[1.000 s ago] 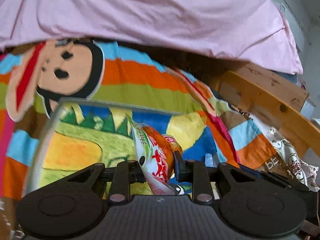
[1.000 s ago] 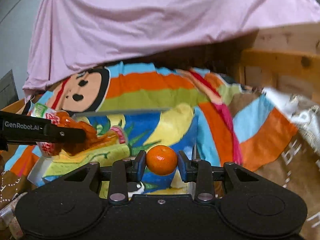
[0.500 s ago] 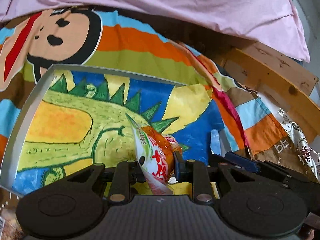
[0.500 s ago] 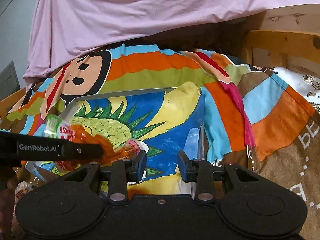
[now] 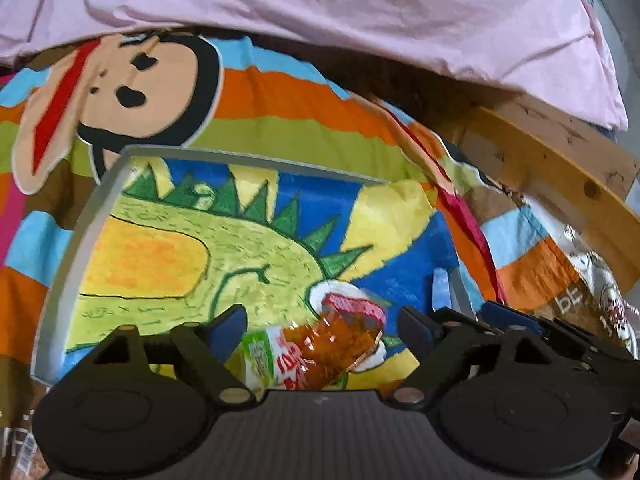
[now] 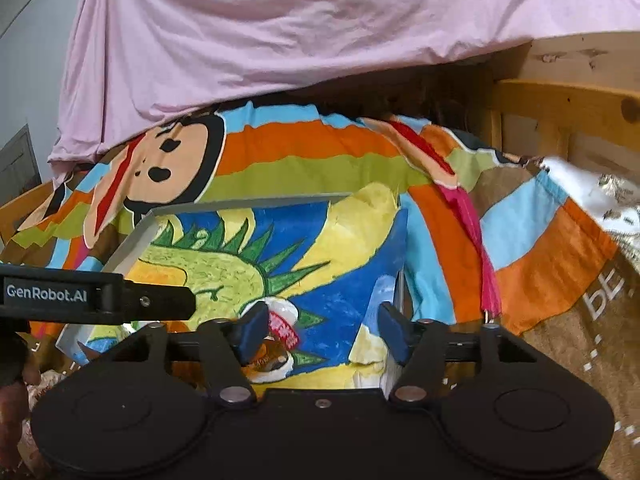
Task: Organize snacks
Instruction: 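Open the left tool to drop the snack bag in the tray while the right tool releases the mandarin, then withdraw both tools from the tray back toward the remaining snacks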
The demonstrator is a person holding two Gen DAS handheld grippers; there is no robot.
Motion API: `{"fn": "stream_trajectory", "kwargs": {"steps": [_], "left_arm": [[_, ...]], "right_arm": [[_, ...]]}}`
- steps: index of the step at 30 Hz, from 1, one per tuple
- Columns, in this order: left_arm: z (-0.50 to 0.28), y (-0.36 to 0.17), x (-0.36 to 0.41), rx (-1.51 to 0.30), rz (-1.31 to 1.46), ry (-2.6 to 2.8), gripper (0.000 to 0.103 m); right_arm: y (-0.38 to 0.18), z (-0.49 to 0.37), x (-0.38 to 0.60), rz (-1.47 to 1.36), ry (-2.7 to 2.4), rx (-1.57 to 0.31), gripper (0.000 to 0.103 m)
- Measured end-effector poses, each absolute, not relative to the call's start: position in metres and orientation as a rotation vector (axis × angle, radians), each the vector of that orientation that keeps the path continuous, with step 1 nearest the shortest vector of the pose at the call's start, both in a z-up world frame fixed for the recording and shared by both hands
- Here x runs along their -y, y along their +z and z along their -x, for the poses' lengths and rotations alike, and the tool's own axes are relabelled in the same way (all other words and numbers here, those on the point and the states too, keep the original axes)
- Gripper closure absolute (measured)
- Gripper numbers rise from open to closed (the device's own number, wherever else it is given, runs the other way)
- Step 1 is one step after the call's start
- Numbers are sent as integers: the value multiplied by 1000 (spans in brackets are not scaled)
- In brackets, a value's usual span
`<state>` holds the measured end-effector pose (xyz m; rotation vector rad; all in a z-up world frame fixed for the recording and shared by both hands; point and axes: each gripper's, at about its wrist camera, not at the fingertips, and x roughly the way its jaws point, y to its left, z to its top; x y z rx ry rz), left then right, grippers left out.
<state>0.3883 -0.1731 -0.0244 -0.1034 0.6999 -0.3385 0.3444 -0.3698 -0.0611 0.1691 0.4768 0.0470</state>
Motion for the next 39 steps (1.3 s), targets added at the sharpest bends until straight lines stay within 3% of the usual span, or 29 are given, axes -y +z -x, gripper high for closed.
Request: {"fn": "stream_trajectory", "kwargs": {"steps": [5,12,26,39], "left_arm": [[-371,-9,160,-623,117,-283,1],[-337,14,137,-553,116,-220,1],[-240,43,112,-414,-15,-167,0],[-183,37,55,-451,18,-147,0]], "right_arm": [[-44,-332,369,-179,49,-427,17],[-13,-299,368,-199,48,-339,2],[24,-208,341,-101,75,-251,1],[11,-133,292,-96,72,-315,1]]}}
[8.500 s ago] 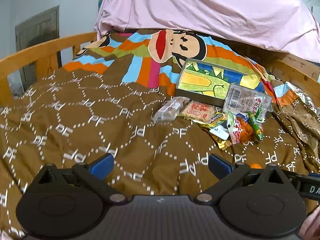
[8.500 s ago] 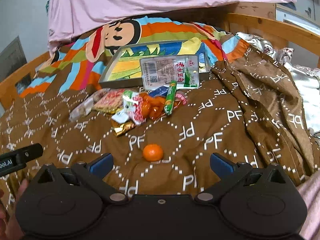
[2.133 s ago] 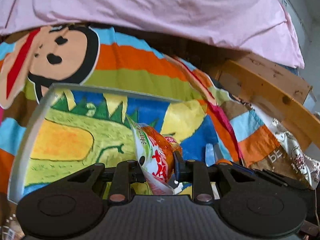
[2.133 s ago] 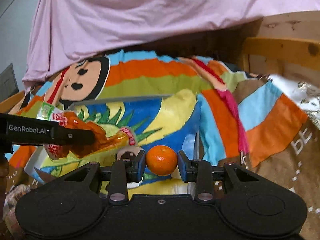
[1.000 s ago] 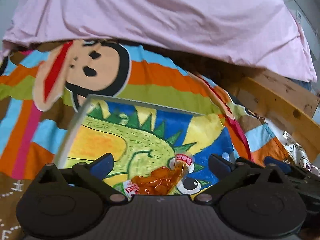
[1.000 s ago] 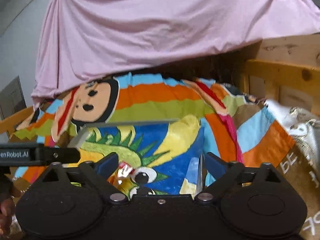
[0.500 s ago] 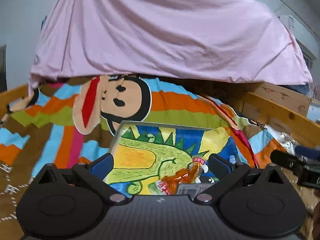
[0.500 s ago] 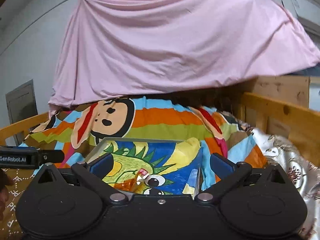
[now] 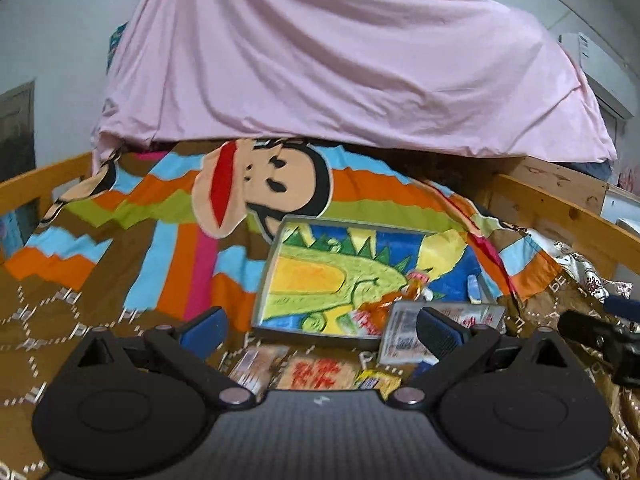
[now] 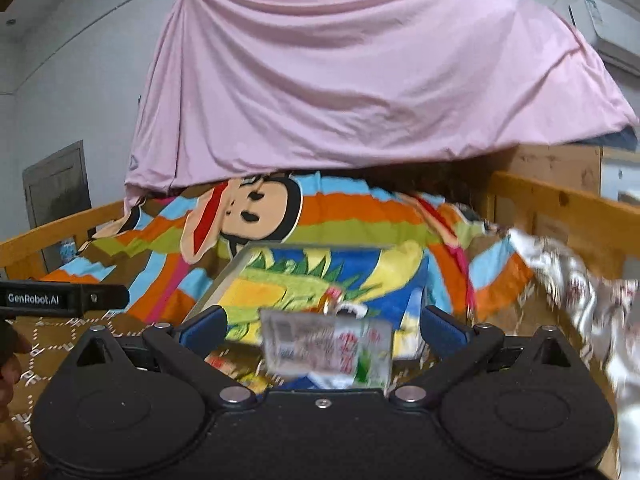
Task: Organize snacks
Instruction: 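Withdraw both tools from the tray back toward the remaining snacks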
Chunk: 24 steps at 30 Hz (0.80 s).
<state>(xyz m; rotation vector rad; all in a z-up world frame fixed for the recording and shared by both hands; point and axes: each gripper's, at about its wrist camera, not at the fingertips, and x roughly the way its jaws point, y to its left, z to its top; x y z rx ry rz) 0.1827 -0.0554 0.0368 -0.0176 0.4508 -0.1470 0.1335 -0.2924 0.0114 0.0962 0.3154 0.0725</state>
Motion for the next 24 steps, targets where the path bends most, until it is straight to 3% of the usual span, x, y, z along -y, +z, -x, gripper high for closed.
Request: {"fn": "stream_trajectory", "kwargs": {"steps": [24], "left_arm": [[-161,-27,-26,-626,54,-148,0]], "right_arm": [[-57,-134,212,29,192,-719,1]]}}
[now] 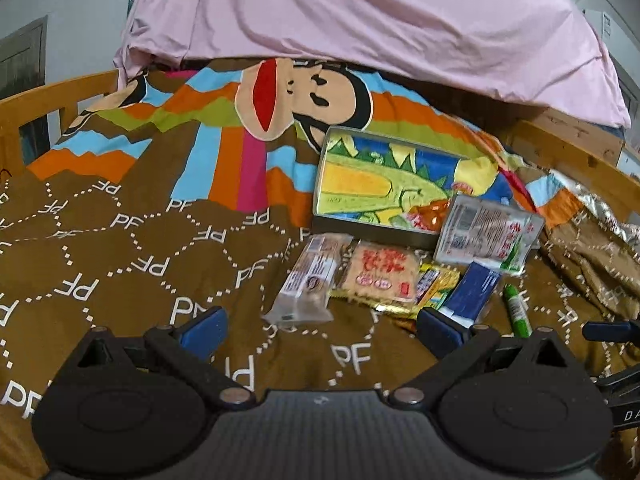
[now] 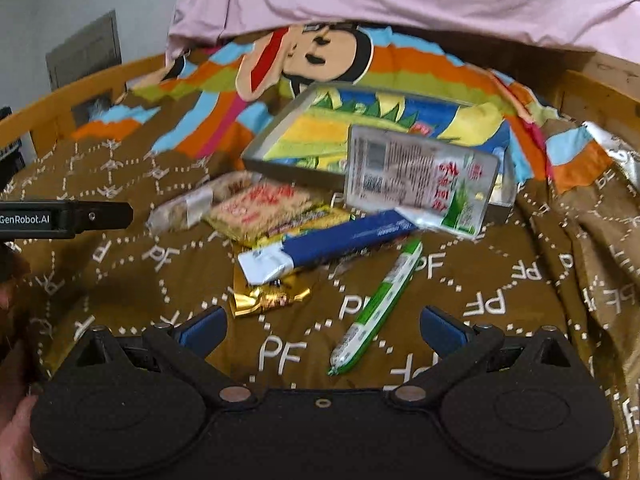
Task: Organize snacks
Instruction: 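Withdraw both tools from the tray back toward the remaining snacks, then grasp the green sausage stick with the right tool while the left tool grasps the blue packet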
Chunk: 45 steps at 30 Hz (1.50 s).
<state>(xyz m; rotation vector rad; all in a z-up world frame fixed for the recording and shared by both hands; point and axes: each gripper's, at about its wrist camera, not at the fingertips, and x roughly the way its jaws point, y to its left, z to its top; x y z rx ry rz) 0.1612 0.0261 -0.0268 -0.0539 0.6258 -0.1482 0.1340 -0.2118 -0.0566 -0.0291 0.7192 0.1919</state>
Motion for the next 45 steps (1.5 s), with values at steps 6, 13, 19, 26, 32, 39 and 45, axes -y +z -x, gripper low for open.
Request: {"fn": "stream_trajectory", "kwargs": {"steps": [6,13,19,26,32,39,45], "left_arm": [[-173,-39,-32,-694,49,-149,0],[-192,-43,-29,-709,27,-170,0],[-208,-45,-18,-689,15,-215,0],[-226,-39,10,-634,18,-321,0],[-233,-42,33,-650,45,-425,0],[-228,-42,56,-676,37,-481,0],[-233,-37,71,-714,0,-498,0]], "right_arm": [[-67,-141,214,9,186,-782,1],[-74,-150,219,-59,208,-804,1],[-79,-163,222,-101,212,-786,1],[-85,-179,232,-135,154,-769,10],[-92,-187,238,-172,119,-780,25],[-95,-184,230,-123,106,-789,41],[-92,-189,232,-40,89,-818,73]]}}
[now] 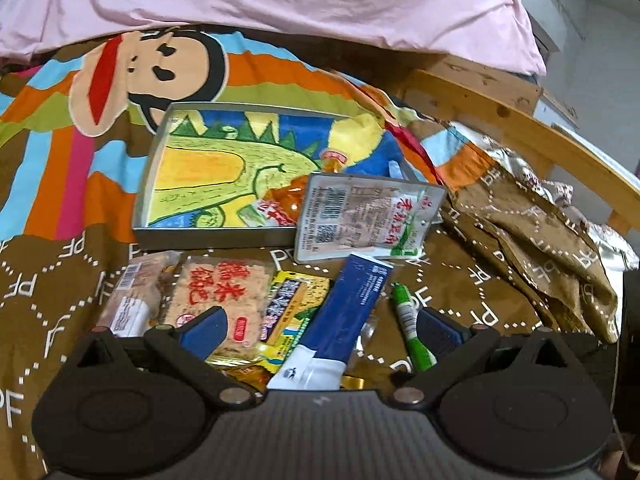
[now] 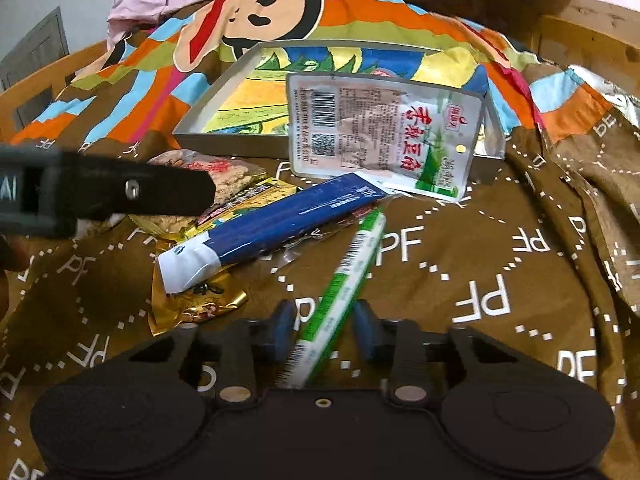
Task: Organize snacks
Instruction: 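Grasp the green sausage stick with the right tool while the left tool grasps the blue packet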
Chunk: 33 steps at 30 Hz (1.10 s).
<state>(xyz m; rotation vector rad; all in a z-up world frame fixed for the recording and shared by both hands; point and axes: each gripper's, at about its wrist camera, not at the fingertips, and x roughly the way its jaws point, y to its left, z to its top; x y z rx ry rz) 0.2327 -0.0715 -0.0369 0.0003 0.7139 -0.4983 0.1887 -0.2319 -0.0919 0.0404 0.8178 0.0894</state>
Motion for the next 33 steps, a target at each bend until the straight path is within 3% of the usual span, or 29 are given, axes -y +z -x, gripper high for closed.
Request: {"fn": "stream_trajectory", "kwargs": {"steps": [10,22,24,29,33], "left_arm": [[-246,-38,104,-774,-181,-620,1],[-293,-64,122,-971,-195,-713,27],[-297,-66,123,-981,-193,-709,27],[-301,-67,125,-991,-214,-679,44],[-299,-65,128,-1005,-238,-654,51]], "right_arm": [[-75,-195,276,75,199,-874,83],[-85,-220,299,46,279,-864,79],[-85,-222,301,39,285,-866,79],[-86,-223,302,27,289,-874,79],[-85,-222,300,39,286,-877,79]]}}
